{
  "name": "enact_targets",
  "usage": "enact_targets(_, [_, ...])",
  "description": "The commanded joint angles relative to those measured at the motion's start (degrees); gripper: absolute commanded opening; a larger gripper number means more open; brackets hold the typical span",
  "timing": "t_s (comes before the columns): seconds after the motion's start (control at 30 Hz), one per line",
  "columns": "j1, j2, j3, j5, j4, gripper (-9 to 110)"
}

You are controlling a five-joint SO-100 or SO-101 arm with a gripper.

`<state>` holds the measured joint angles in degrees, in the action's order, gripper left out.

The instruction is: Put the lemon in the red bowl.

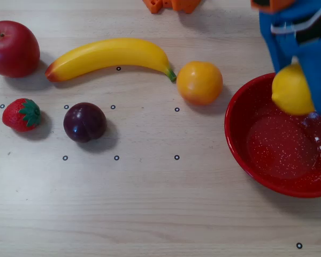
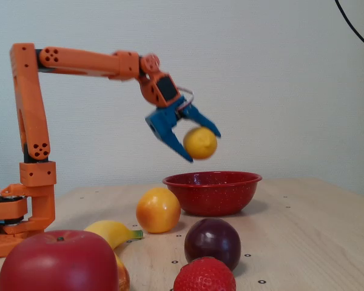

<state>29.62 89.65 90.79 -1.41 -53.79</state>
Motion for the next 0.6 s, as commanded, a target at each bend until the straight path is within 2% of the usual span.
enact_targets(0.0, [1.8, 1.2, -1.8, 2.6, 4.7, 0])
enact_targets(0.2, [2.1, -6.9, -1.8, 6.4, 8.3, 1])
enact_targets(0.4, [2.0, -11.3, -4.2, 7.2, 6.9, 31])
enact_targets(0.57, [1.6, -12.7, -8.8, 6.2, 4.4, 37])
